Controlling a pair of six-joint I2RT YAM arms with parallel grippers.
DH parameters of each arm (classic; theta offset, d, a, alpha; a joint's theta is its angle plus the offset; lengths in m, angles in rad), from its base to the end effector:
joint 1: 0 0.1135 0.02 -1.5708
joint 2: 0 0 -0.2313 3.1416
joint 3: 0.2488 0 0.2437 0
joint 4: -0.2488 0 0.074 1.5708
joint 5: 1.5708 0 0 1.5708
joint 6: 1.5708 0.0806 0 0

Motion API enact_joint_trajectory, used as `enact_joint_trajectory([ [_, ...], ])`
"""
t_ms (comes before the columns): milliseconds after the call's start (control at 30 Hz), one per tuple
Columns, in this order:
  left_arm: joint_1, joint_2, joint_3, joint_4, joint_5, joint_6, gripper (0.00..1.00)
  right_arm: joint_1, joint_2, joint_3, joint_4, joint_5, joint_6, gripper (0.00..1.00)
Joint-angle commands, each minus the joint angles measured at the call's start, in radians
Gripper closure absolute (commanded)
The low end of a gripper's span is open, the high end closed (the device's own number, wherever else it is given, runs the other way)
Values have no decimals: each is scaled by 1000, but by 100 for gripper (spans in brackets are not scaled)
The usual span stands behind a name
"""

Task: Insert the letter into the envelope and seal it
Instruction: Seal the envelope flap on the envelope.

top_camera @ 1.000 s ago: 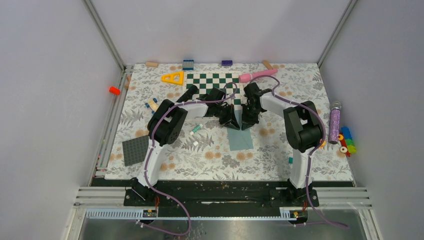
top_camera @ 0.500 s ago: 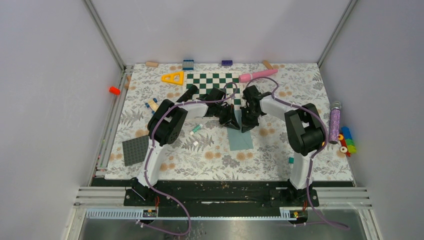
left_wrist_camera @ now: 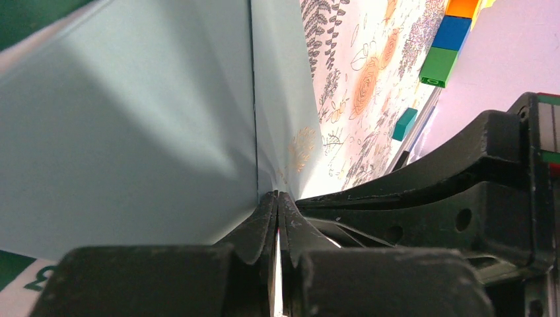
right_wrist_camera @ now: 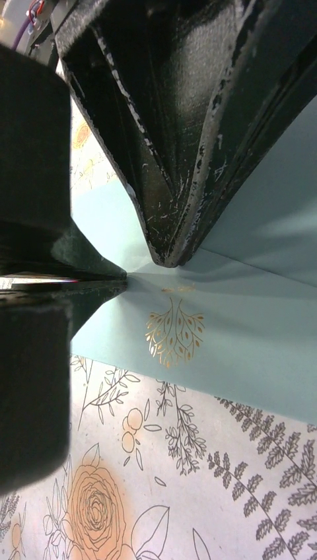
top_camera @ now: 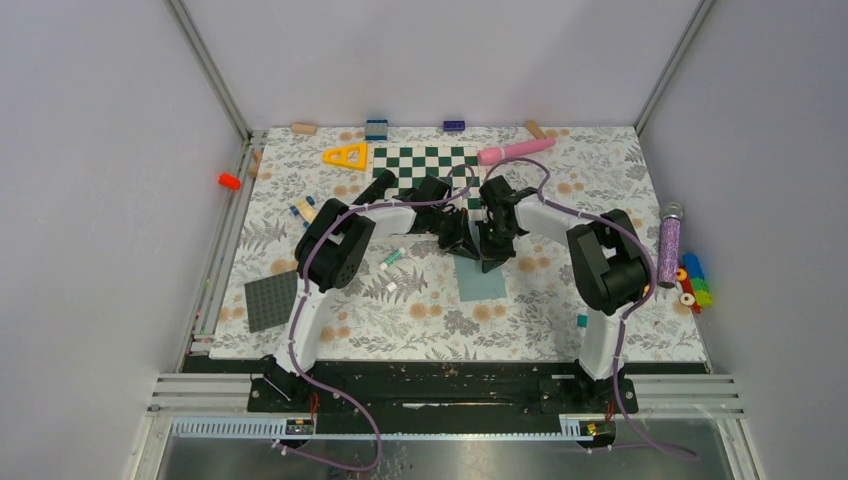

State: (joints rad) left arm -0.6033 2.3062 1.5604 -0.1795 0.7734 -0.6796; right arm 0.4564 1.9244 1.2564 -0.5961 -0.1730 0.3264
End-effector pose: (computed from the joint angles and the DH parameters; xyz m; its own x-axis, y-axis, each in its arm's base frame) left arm 0.3539 -0.3122 0.0636 -0.9843 0.1321 -0.1172 0.1716 0.5577 -0.8121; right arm 0.3251 0.1751 0.0851 -0.9647 -0.1218 -0.2334 -0.1810 0.9506 0.2522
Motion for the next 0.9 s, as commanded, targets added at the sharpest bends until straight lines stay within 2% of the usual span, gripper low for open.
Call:
enact_joint_trajectory([
  [0,1,15,-8,-32,-48,26,100,21,59,30,-56,33,2,100],
  [867,2,15,-8,-32,-39,26,100,20,134,181,-28,44,83,100],
])
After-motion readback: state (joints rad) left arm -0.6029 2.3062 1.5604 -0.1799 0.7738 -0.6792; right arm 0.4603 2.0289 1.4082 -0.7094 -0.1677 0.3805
